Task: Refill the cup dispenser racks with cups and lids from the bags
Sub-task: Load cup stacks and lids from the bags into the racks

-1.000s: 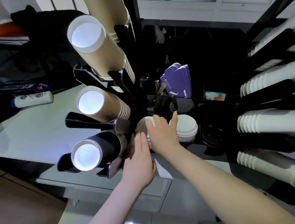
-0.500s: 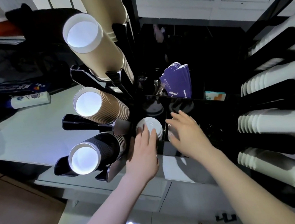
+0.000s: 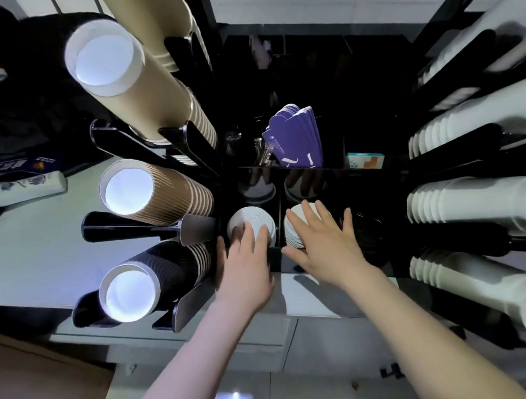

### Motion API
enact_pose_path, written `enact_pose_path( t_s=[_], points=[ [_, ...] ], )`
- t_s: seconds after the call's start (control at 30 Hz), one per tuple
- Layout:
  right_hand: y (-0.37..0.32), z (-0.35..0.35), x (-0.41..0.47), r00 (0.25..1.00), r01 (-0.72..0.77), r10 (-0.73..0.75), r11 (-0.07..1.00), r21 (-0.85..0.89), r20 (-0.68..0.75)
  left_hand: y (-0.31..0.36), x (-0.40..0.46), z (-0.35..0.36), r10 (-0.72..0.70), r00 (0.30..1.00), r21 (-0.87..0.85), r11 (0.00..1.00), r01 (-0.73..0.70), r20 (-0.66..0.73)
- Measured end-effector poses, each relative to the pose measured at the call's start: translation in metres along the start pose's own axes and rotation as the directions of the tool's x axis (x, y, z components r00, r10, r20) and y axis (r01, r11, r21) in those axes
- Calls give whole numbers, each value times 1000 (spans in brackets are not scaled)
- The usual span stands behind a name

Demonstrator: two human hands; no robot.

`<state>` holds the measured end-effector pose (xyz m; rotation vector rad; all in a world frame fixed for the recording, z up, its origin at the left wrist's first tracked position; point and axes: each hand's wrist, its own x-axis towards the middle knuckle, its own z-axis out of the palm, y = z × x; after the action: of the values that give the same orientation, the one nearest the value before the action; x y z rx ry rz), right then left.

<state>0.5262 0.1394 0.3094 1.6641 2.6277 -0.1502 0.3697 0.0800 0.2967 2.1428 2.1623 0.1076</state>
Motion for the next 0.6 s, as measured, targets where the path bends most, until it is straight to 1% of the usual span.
enact_pose_path(
  t_s=[0.07, 0.1, 0.13, 0.17, 0.2, 0.23, 0.27, 0.3, 0.33, 0.37, 0.4, 0.43, 0.47, 0.5, 0.53, 0.57, 0.6],
  points=[
    [3, 0, -6, 999, 31, -33, 997, 77, 23, 1, -3, -3, 34, 999, -24, 999, -35, -17],
    [4, 1, -8, 999, 52, -53, 989, 140, 0, 1, -5, -4, 54, 998, -34, 998, -55, -29],
    [6, 0, -12, 996, 69, -56, 975, 211, -64, 1, -6, -5, 71, 996, -43, 996, -73, -44],
    [9, 0, -16, 985, 77, -29, 956, 282, -171, 1, -6, -6, 86, 994, -49, 995, -89, -61],
    [13, -1, -20, 957, 75, 31, 934, 349, -290, 2, -7, -8, 103, 992, -50, 993, -107, -76],
    [19, -2, -23, 919, 54, 111, 915, 399, -379, 2, -7, -10, 121, 989, -48, 991, -126, -86],
    [26, -2, -27, 887, 8, 183, 912, 411, -424, 4, -8, -11, 140, 986, -51, 988, -145, -92],
    [33, -2, -30, 876, -69, 239, 922, 381, -419, 5, -8, -12, 157, 983, -56, 985, -163, -95],
    [39, 0, -34, 890, -175, 285, 935, 309, -357, 7, -9, -13, 173, 980, -61, 982, -179, -96],
    [43, 2, -37, 910, -270, 321, 939, 214, -263, 9, -9, -14, 184, 978, -68, 979, -190, -96],
    [45, 5, -39, 927, -319, 336, 940, 121, -168, 11, -10, -13, 188, 978, -77, 978, -196, -95],
    [45, 8, -40, 941, -325, 328, 945, 44, -86, 13, -11, -13, 192, 977, -83, 976, -199, -91],
    [45, 11, -41, 951, -309, 308, 951, -5, -35, 14, -11, -13, 198, 977, -85, 975, -205, -85],
    [45, 12, -41, 957, -291, 290, 956, -35, -16, 15, -11, -12, 203, 976, -89, 974, -209, -77],
    [45, 12, -41, 959, -283, 283, 958, -41, -17, 16, -11, -11, 205, 976, -101, 972, -212, -71],
    [44, 9, -41, 955, -294, 294, 956, -10, -33, 16, -11, -11, 205, 976, -116, 970, -212, -68],
    [44, 5, -41, 944, -313, 319, 947, 79, -85, 17, -11, -11, 205, 976, -125, 969, -212, -67]
  ],
)
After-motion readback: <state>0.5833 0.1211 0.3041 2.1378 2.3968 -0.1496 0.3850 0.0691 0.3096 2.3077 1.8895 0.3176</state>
